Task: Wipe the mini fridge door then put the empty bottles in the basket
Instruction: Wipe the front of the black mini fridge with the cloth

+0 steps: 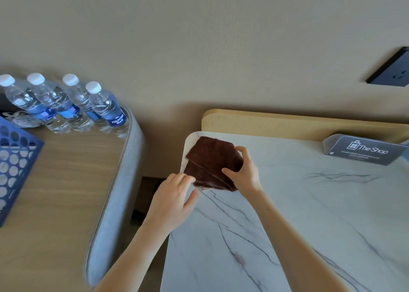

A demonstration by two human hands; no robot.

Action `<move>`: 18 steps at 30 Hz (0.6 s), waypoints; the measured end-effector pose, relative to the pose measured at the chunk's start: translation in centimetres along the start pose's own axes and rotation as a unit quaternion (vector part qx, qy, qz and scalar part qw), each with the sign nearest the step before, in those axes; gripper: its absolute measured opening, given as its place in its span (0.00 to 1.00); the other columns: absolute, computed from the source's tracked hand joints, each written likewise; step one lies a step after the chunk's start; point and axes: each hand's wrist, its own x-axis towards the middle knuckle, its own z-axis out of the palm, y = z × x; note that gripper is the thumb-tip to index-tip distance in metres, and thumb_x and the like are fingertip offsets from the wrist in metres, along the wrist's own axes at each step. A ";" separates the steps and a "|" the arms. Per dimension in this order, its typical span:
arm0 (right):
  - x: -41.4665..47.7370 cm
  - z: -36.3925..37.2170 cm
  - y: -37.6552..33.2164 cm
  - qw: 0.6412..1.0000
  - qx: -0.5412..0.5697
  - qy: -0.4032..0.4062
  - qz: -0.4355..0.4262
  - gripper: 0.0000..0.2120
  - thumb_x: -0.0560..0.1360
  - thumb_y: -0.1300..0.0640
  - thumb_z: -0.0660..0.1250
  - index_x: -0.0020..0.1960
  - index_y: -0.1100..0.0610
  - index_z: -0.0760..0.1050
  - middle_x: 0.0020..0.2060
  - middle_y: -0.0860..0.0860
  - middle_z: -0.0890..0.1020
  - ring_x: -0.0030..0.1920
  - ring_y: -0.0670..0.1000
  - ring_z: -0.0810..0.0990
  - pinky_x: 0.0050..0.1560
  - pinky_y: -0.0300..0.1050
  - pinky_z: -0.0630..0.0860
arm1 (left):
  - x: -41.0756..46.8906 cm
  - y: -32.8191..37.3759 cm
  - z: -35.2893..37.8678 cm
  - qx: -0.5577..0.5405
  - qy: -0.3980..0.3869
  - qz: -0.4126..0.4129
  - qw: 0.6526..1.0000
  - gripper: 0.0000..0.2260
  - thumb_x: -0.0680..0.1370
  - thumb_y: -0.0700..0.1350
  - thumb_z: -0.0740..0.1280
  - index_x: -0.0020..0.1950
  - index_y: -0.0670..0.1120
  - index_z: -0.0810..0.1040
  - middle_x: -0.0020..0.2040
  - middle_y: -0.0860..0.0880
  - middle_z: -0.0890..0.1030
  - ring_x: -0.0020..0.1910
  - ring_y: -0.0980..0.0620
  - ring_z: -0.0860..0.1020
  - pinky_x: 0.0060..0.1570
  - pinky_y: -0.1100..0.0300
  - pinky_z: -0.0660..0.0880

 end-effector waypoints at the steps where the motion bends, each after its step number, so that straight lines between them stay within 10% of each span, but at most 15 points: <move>1: -0.6 0.1 0.0 1.000 -0.003 0.003 -0.013 0.28 0.71 0.61 0.74 0.63 0.42 0.66 0.51 0.43 0.80 0.51 0.49 0.81 0.45 0.38 0.77 | -0.3 0.0 -0.2 0.004 0.002 0.000 1.000 0.18 0.79 0.54 0.56 0.57 0.47 0.80 0.51 0.53 0.81 0.50 0.54 0.78 0.45 0.66 0.72; 7: -4.3 -0.4 0.0 0.998 0.032 0.001 -0.057 0.27 0.74 0.64 0.70 0.65 0.42 0.68 0.58 0.41 0.79 0.59 0.44 0.78 0.59 0.43 0.77 | -2.2 0.7 -1.5 0.025 0.008 -0.002 1.000 0.19 0.78 0.55 0.55 0.56 0.47 0.80 0.50 0.53 0.81 0.49 0.54 0.78 0.44 0.67 0.69; 18: -14.4 -5.1 -1.4 0.981 0.180 0.038 -0.067 0.25 0.70 0.67 0.76 0.61 0.45 0.77 0.48 0.51 0.84 0.50 0.48 0.83 0.47 0.40 0.81 | -6.9 4.7 -4.3 0.028 0.041 0.009 0.999 0.20 0.79 0.57 0.54 0.57 0.47 0.79 0.52 0.53 0.81 0.51 0.53 0.78 0.45 0.66 0.69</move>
